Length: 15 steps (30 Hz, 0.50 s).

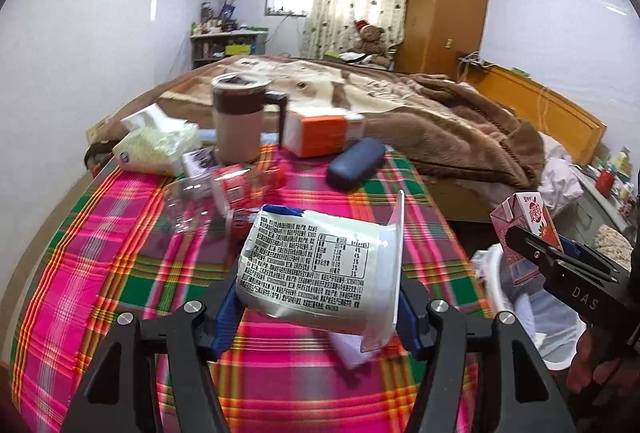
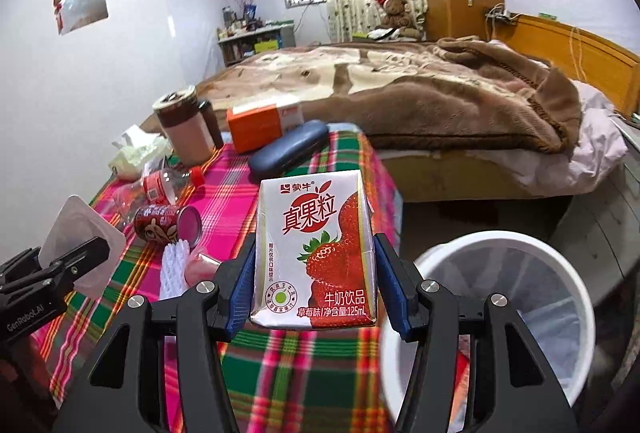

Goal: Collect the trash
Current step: 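Carry the white carton and strawberry box over the wastebasket with both tools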

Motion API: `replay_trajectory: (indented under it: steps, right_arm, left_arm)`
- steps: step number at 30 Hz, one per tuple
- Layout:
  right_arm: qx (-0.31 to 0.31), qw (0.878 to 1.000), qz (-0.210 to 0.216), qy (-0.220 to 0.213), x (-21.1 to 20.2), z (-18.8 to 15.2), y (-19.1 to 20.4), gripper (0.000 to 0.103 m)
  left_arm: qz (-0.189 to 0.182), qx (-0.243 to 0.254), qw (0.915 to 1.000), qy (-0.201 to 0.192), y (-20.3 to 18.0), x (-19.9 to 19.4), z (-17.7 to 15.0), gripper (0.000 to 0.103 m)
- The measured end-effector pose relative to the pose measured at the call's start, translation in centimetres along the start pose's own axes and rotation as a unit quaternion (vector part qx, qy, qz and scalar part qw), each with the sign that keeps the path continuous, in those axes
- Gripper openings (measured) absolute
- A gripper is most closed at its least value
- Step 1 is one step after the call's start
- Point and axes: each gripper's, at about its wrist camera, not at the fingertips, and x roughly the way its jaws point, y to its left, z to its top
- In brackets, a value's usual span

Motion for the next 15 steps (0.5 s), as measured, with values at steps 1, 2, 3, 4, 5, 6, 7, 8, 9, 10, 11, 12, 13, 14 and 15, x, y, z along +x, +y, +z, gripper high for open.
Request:
replay_trajectory:
  steps: [1, 2, 3, 4, 5, 6, 7, 8, 9, 10, 11, 12, 13, 14, 15]
  right_arm:
    - [0.001, 1.000, -0.002, -0.003, -0.3, 0.0, -0.1, 0.056]
    - [0.003, 1.000, -0.006, -0.007, -0.8, -0.1, -0.5, 0.056]
    - [0.005, 1.000, -0.009, -0.009, -1.1, -0.2, -0.7, 0.056]
    - [0.007, 1.000, -0.013, -0.012, -1.4, -0.2, -1.0, 0.056]
    - [0.009, 1.000, -0.017, -0.015, -1.9, -0.3, -1.3, 0.056]
    - [0.012, 1.000, -0.022, -0.018, -2.3, -0.4, -1.7, 0.056]
    - [0.014, 0.999, -0.027, -0.020, -2.6, -0.5, -2.0, 0.056]
    - [0.017, 0.999, -0.032, -0.021, -2.9, -0.6, -2.4, 0.056]
    - [0.021, 0.999, -0.037, -0.024, -3.3, -0.8, -3.0, 0.056]
    - [0.023, 0.999, -0.041, -0.025, -3.5, -0.9, -3.3, 0.056]
    - [0.026, 0.998, -0.045, -0.026, -3.8, -1.1, -3.8, 0.056]
    - [0.030, 0.998, -0.050, -0.028, -4.1, -1.2, -4.3, 0.056]
    - [0.033, 0.998, -0.054, -0.029, -4.3, -1.4, -4.7, 0.056]
    - [0.035, 0.997, -0.059, -0.030, -4.4, -1.4, -5.0, 0.056]
    - [0.038, 0.997, -0.064, -0.030, -4.6, -1.6, -5.5, 0.056]
  left_arm:
    - [-0.007, 0.003, 1.0000, -0.003, -0.7, -0.4, 0.0, 0.064]
    - [-0.012, 0.006, 0.9999, -0.006, -1.2, -0.6, 0.1, 0.064]
    - [-0.015, 0.010, 0.9998, -0.008, -1.7, -0.8, 0.1, 0.064]
    - [-0.021, 0.015, 0.9996, -0.010, -2.5, -1.1, 0.1, 0.064]
    - [-0.027, 0.020, 0.9994, -0.011, -3.2, -1.2, 0.1, 0.064]
    - [-0.032, 0.024, 0.9991, -0.013, -3.8, -1.3, 0.1, 0.064]
    - [-0.038, 0.030, 0.9987, -0.013, -4.6, -1.4, -0.1, 0.064]
    - [-0.043, 0.034, 0.9984, -0.013, -5.2, -1.5, -0.1, 0.064]
    - [-0.049, 0.039, 0.9980, -0.013, -5.9, -1.5, -0.2, 0.064]
    - [-0.054, 0.044, 0.9975, -0.014, -6.8, -1.6, -0.3, 0.064]
    - [-0.058, 0.048, 0.9970, -0.015, -7.4, -1.7, -0.4, 0.064]
    - [-0.062, 0.053, 0.9965, -0.016, -8.2, -1.7, -0.4, 0.064]
    - [-0.069, 0.058, 0.9958, -0.015, -9.1, -1.7, -0.5, 0.064]
    - [-0.073, 0.063, 0.9952, -0.015, -9.8, -1.7, -0.5, 0.064]
    - [-0.076, 0.068, 0.9947, -0.015, -10.5, -1.7, -0.6, 0.064]
